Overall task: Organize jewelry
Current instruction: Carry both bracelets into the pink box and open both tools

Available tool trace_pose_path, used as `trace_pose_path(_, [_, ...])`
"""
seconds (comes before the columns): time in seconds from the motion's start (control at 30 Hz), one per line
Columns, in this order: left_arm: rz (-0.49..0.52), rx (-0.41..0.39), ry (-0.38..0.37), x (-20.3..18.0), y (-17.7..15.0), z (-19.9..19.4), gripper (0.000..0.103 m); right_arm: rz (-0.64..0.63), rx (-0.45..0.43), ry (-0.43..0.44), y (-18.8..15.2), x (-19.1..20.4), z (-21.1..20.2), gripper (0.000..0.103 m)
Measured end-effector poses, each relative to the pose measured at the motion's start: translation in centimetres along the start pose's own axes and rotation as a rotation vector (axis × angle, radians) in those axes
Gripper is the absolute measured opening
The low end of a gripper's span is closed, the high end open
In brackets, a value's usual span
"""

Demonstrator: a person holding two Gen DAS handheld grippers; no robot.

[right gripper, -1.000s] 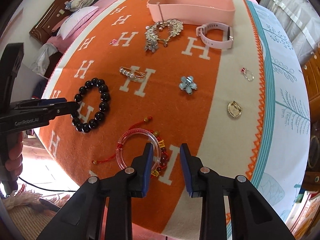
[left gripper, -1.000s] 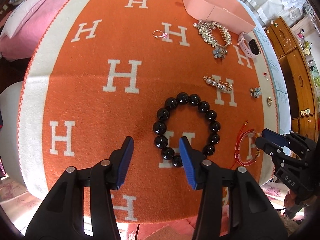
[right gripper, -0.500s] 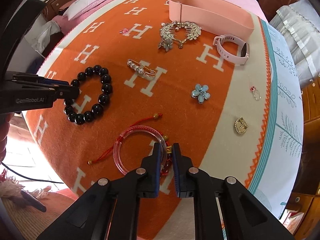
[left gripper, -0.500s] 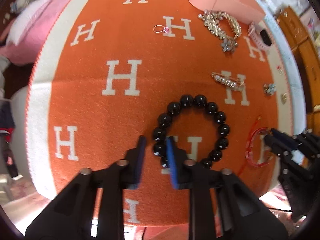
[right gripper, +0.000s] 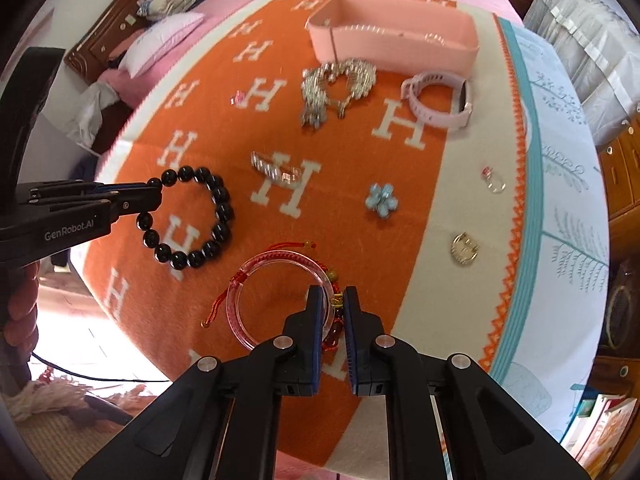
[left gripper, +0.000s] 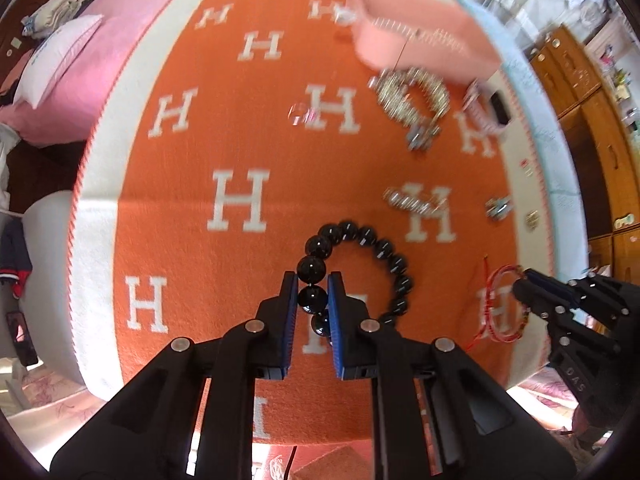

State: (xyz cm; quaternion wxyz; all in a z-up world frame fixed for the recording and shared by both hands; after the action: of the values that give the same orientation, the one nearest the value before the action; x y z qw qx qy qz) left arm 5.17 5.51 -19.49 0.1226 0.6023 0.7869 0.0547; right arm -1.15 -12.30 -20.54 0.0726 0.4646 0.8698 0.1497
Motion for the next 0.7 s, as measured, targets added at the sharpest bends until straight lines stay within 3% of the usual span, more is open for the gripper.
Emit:
trace_pose_path(0.37, [0.102,-0.177,-0.131,-4.5,4.8,-9.3,0.012,0.012,-0.120,-0.061,4.4,-2.5,-6.7,0.010])
trace_pose_path(0.7, [0.174,-0.317,-0.201,-10.8,11.8,-15.6,0.012,0.064,-0.217,-0.129,11.1,-8.8,-12.2,0.010])
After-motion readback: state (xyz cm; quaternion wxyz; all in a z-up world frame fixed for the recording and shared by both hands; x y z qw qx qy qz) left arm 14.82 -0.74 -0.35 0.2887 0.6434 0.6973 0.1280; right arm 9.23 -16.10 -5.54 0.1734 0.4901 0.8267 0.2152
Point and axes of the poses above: each gripper's, at about its wrist camera, not at the fingertips, and z roughly the way its jaws point, x to its left, y to its top, the point moved 5 cm from there along z, roughly the way its jaws point, and after that the axes turned 14 degrees about -z, right-handed, at the moved point
